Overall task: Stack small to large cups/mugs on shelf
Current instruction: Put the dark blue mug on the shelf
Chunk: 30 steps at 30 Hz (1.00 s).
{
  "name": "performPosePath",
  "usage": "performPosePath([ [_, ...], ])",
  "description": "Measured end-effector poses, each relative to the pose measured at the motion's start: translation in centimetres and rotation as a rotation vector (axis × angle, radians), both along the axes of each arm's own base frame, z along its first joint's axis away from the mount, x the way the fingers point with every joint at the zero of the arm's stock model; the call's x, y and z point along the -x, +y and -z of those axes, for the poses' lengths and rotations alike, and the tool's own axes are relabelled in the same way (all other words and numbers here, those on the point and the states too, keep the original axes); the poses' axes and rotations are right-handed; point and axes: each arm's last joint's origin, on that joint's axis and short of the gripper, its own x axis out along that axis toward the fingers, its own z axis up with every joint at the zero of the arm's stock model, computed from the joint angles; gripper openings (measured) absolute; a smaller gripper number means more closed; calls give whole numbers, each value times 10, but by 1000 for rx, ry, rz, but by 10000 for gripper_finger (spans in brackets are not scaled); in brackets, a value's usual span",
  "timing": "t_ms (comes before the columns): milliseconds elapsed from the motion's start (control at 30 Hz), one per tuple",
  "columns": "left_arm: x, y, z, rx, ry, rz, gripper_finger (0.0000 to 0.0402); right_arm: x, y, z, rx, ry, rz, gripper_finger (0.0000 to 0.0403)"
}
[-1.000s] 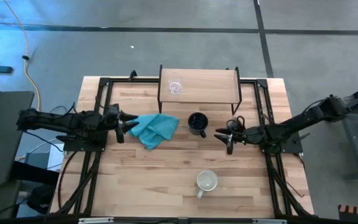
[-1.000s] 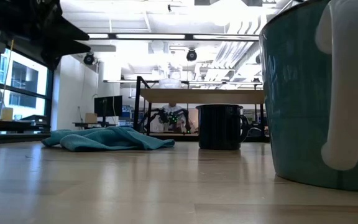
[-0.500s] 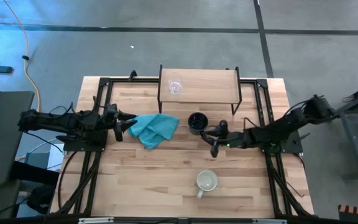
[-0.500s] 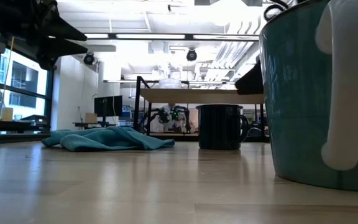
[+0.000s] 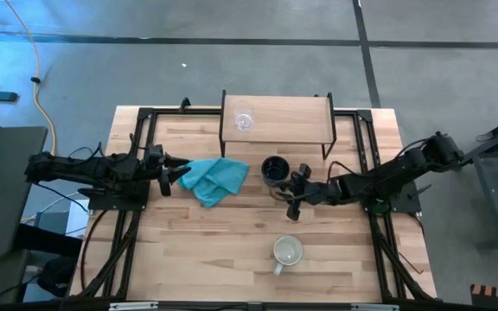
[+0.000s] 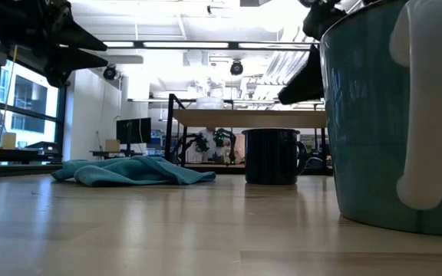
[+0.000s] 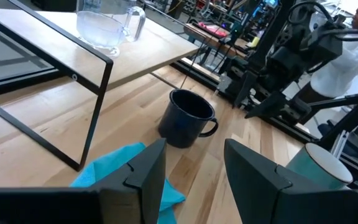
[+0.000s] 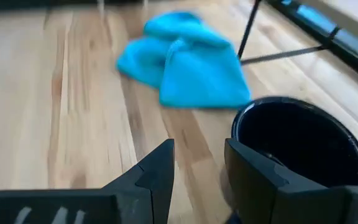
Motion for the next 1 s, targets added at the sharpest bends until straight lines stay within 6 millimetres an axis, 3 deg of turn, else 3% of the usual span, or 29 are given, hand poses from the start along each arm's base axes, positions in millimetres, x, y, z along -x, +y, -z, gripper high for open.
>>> performPosePath([
  [167,0,0,0,3,-2,-2,152,-1,-10,1,-16,126,-58,134],
  [467,0,0,0,34,-13,-10,152,-10,-22,-14,75,185,-122,134],
  [1000,0,0,1,48,-14,-13,152,-9,-53,-13,54,302,-231,134],
])
